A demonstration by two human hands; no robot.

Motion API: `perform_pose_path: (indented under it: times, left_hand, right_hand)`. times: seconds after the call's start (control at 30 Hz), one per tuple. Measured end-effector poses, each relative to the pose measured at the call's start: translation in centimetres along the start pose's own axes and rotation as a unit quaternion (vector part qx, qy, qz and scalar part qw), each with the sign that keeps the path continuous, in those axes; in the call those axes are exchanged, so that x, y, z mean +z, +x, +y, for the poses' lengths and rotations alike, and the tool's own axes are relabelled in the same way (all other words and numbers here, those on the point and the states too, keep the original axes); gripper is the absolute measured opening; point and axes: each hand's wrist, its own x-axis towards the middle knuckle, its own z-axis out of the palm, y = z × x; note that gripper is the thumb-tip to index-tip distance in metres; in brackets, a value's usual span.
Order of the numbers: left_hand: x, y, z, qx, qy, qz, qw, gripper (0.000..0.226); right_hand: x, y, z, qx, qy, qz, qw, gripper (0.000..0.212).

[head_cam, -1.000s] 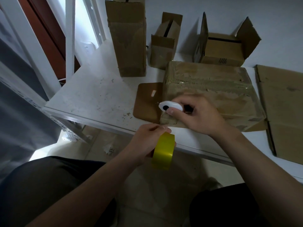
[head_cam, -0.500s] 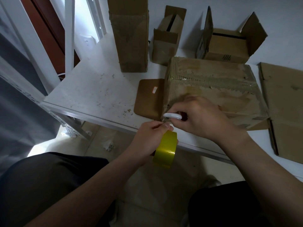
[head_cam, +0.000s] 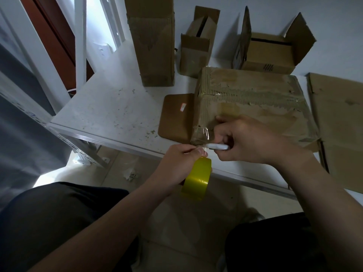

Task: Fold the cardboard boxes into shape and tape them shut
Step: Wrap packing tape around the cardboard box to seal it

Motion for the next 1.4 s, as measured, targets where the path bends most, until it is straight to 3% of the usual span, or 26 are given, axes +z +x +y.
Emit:
perform_pose_path:
  times: [0.2, 0.43, 0.6, 0.8, 0.97, 1.07, 1.13, 1.23, 1.3, 1.4]
  left_hand:
    - [-0.4, 0.2, -0.4, 0.005, 0.018, 0.0, 1.0, 0.02]
    - [-1.2, 0.0, -1.1, 0.029, 0.037, 0.015, 0.999, 0.018]
    - [-1.2, -0.1, -1.1, 0.016, 0.042, 0.014, 0.999, 0.025]
    - [-0.9, 0.0, -0.8, 0.009, 0.034, 0.01, 0.999, 0.023]
    - [-1.2, 0.0, -1.0, 0.004, 0.035, 0.008, 0.999, 0.02]
    - [-1.4, -0.3, -1.3, -0.013, 0.046, -0.012, 0.999, 0.02]
    - [-1.8, -0.3, -0.9, -0.014, 0.047, -0.012, 0.999, 0.02]
    - [-2.9, -0.2, 0.1, -0.002, 0.041, 0.008, 0.999, 0.019]
    - [-3.9, -0.1, 0.9, 0.004, 0.028, 0.018, 0.999, 0.019]
    - [-5.1, 0.0, 1.8, 0.013, 0.02, 0.053, 0.998, 0.025]
  right_hand:
    - [-0.2, -1.3, 1.5, 0.033, 0.16, 0.019, 0.986, 0.02]
    - [0.8, -0.7, 1.7, 0.071, 0.232, 0.183, 0.953, 0.01]
    - [0.4, -1.0, 1.6, 0.025, 0.185, 0.08, 0.979, 0.011]
    - [1.1, -0.1, 0.5, -0.02, 0.033, 0.074, 0.997, 0.02]
    - [0.6, -0.4, 1.8, 0.021, -0.071, 0.03, 0.997, 0.023]
    - [0.3, -1.2, 2.3, 0.031, -0.012, 0.011, 0.999, 0.022]
    - [0.0, -1.8, 2.1, 0.035, 0.109, 0.052, 0.992, 0.014]
    - [-0.4, -1.6, 2.3, 0.096, 0.185, 0.21, 0.955, 0.017]
    - [-0.9, -1.0, 3.0, 0.144, 0.143, 0.289, 0.936, 0.012]
    - [-1.2, -0.1, 5.1, 0.245, 0.016, 0.281, 0.928, 0.026]
